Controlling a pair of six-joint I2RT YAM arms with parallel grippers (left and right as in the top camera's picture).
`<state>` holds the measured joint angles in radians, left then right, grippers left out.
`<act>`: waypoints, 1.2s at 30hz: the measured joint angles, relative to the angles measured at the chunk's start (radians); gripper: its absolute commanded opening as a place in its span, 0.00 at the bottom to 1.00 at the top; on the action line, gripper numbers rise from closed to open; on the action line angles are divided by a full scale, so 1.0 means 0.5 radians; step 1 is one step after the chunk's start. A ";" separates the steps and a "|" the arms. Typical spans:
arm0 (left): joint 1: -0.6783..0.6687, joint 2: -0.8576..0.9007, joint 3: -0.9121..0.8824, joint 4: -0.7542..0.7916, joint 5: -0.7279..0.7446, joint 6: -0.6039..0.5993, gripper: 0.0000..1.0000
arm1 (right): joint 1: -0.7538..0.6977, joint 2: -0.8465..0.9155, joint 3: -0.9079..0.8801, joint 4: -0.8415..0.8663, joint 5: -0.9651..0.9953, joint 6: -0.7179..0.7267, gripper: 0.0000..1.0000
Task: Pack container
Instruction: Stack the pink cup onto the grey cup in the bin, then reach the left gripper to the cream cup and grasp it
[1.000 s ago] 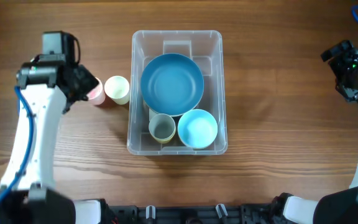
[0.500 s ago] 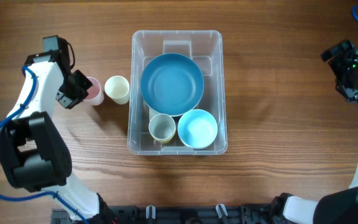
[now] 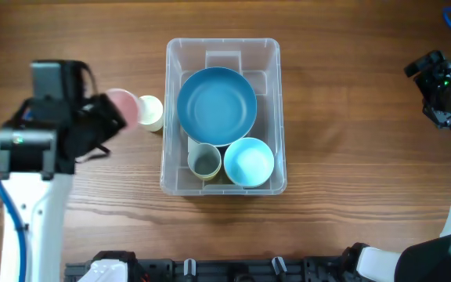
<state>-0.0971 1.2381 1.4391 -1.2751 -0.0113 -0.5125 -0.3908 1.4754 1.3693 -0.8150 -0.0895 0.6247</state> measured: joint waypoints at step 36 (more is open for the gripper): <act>0.135 1.055 -0.171 0.600 -0.105 -0.130 0.35 | 0.000 0.000 0.000 0.000 0.000 0.000 1.00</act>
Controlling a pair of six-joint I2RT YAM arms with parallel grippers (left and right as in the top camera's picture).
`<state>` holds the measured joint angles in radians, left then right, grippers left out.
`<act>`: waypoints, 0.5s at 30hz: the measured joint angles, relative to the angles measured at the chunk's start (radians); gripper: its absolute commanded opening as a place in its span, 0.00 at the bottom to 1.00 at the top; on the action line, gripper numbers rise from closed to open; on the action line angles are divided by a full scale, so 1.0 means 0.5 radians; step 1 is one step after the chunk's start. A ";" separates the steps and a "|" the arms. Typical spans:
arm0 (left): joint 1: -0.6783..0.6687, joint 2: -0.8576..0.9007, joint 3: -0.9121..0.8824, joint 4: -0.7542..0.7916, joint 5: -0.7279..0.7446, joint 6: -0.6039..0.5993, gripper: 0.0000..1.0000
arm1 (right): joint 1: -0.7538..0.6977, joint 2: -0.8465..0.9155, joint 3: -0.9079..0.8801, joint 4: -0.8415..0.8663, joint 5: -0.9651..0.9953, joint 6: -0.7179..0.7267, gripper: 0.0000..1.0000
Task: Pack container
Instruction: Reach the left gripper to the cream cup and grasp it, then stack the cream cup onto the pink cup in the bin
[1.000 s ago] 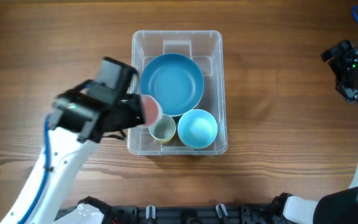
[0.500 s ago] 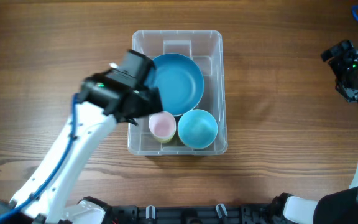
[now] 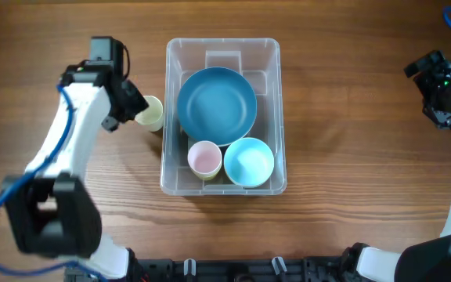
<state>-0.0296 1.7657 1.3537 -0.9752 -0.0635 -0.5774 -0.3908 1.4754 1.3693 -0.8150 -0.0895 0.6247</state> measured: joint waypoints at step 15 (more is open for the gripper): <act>0.048 -0.188 0.015 -0.227 0.056 0.026 0.04 | 0.000 0.000 0.000 0.000 0.000 0.000 1.00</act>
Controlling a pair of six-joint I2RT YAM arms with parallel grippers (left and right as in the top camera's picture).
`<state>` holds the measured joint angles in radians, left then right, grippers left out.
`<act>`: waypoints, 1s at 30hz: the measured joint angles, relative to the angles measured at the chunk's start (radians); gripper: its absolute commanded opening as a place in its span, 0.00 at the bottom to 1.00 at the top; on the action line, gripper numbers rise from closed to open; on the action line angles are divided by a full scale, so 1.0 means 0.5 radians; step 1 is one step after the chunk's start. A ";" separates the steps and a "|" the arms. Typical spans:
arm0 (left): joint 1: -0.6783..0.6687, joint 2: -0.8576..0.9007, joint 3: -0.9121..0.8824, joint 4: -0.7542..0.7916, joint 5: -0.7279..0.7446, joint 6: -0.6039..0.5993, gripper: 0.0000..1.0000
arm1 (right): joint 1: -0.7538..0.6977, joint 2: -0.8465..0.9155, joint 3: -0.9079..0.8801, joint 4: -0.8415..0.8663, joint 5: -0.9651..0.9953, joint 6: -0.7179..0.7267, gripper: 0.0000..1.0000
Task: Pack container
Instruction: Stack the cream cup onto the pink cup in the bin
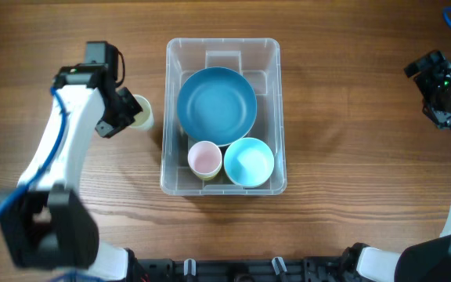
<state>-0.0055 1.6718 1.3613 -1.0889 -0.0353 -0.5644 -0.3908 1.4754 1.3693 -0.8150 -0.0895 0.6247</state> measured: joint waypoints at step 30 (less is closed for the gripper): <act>-1.024 -0.535 -0.319 0.134 0.076 -0.041 1.00 | 0.000 0.000 0.000 0.000 0.000 0.000 1.00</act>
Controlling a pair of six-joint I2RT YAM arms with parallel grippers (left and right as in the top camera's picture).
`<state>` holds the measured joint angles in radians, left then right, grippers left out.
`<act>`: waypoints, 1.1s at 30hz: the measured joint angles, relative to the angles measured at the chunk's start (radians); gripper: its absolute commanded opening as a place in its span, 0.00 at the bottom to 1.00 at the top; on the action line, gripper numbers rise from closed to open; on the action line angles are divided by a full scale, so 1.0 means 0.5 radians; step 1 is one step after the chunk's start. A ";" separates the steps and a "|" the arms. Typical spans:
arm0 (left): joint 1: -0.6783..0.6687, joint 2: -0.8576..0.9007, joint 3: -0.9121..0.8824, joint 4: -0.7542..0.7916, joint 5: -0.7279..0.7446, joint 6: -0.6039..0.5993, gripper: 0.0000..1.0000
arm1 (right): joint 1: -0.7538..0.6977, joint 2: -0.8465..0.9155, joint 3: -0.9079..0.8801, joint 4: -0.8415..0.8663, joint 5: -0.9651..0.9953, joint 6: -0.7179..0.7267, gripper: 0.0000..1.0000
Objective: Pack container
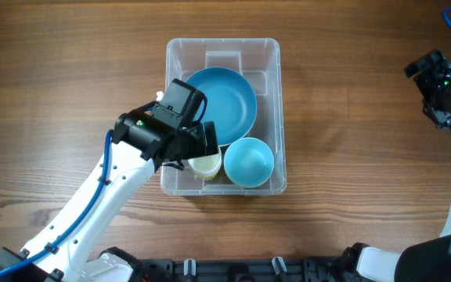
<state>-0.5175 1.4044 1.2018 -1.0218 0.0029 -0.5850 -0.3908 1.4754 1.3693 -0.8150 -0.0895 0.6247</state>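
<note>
A clear plastic container [222, 44] stands in the middle of the table. Inside it lie a large blue bowl [227, 94] at the back and a light blue bowl [249, 161] at the front right. A cream cup [206, 166] sits in the front-left corner, partly under my left gripper [200, 152], which appears shut on it. The pink cup is hidden. My right gripper [434, 84] rests far off at the right edge, its fingers not discernible.
The wooden table [351, 157] surrounds the container on all sides. The left arm reaches in from the lower left across the container's left wall. A dark rail [233, 270] runs along the front edge.
My left gripper was at the cream cup on the table left of the container. Now it is over the container's front-left corner, with the cream cup where the pink cup showed. The right arm is unchanged.
My left gripper first held a pink cup left of the container, beside the cream cup. Then the pink cup stood in the container's front-left corner and the gripper was back at the cream cup. Now the cream cup is in that corner over the pink one.
</note>
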 measured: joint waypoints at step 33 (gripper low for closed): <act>0.942 -1.864 -0.967 0.767 -0.314 0.505 1.00 | 0.000 0.001 0.000 0.000 -0.001 0.000 1.00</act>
<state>-0.0463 0.4725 0.7181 -0.6384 -0.1539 -0.3325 -0.3908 1.4757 1.3693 -0.8150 -0.0898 0.6247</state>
